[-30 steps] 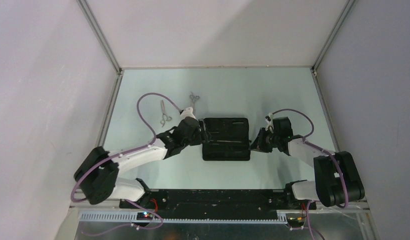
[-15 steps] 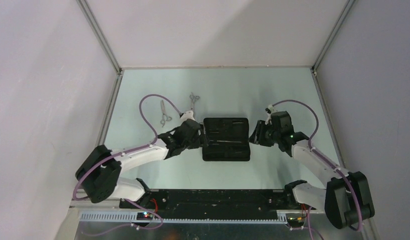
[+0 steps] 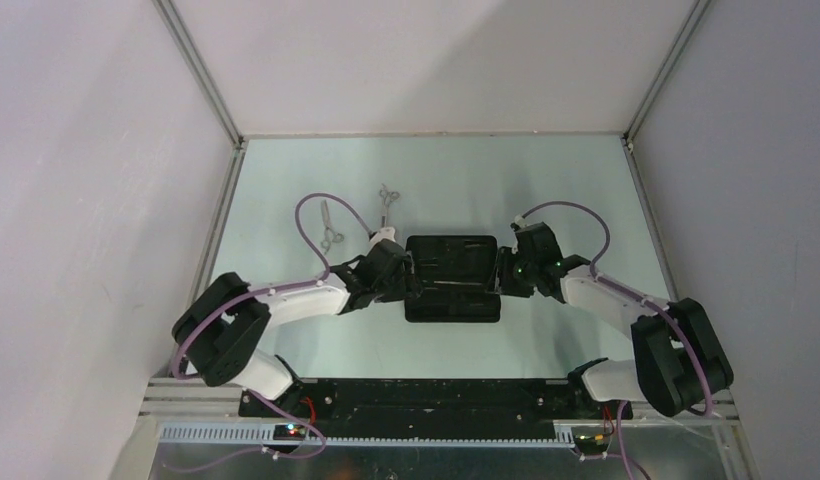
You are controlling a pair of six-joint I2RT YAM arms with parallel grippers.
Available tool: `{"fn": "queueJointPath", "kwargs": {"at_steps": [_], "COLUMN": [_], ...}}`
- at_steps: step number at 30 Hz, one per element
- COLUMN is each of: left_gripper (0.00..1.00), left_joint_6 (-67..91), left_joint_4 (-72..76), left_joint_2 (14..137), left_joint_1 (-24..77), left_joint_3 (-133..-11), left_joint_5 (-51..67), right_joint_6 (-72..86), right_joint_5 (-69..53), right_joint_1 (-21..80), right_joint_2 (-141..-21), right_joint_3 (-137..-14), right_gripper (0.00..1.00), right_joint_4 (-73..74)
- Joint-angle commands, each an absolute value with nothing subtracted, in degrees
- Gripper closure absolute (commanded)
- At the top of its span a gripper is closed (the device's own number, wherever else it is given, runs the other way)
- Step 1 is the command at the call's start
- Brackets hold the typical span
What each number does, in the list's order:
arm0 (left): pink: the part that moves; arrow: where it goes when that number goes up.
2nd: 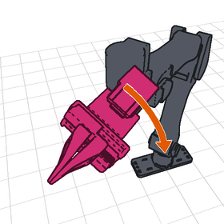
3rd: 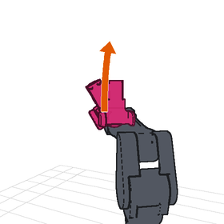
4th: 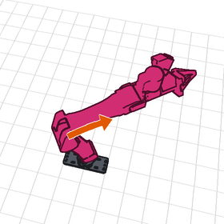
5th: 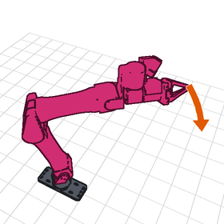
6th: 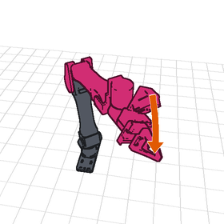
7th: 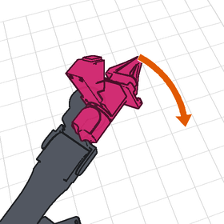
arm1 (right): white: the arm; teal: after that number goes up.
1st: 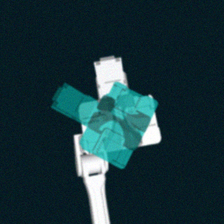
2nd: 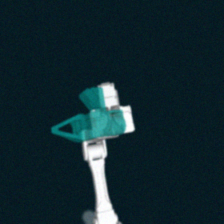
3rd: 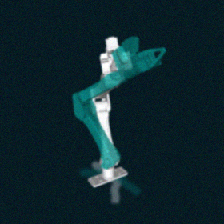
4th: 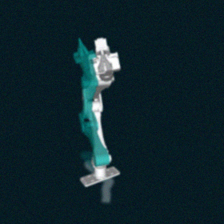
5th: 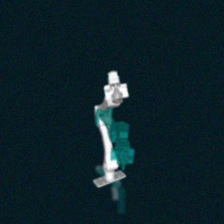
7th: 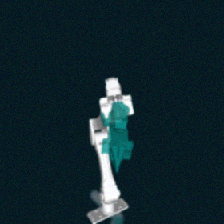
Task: Sort the hair-cutting tools
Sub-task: Place the comb in the hairdressing tool bag.
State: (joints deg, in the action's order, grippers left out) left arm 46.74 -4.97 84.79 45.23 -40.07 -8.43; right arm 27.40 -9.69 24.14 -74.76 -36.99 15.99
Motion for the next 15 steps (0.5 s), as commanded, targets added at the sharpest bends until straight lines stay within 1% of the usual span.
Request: {"fn": "queueJointPath", "kwargs": {"at_steps": [1,8,10,15], "left_gripper": [0.36,0.43,0.47,0.53], "left_joint_6": [47.8,48.3,48.3,48.4], "left_joint_4": [-2.5,-1.2,-1.1,-0.6], "left_joint_2": [86.2,88.1,88.4,88.9], "left_joint_1": [44.8,44.8,44.8,44.8], "left_joint_3": [-41.0,-41.3,-41.4,-41.3], "left_joint_5": [-6.9,-4.6,-4.1,-3.1], "right_joint_6": [28.6,28.3,28.1,26.8], "right_joint_5": [-8.7,-8.1,-8.1,-6.3], "right_joint_1": [24.7,25.1,25.4,27.3], "right_joint_2": [-77.2,-80.9,-81.9,-83.5], "right_joint_3": [-39.1,-39.4,-39.6,-41.5], "right_gripper": [0.57,0.58,0.60,0.71], "right_joint_4": [12.0,11.1,10.9,12.1]}}
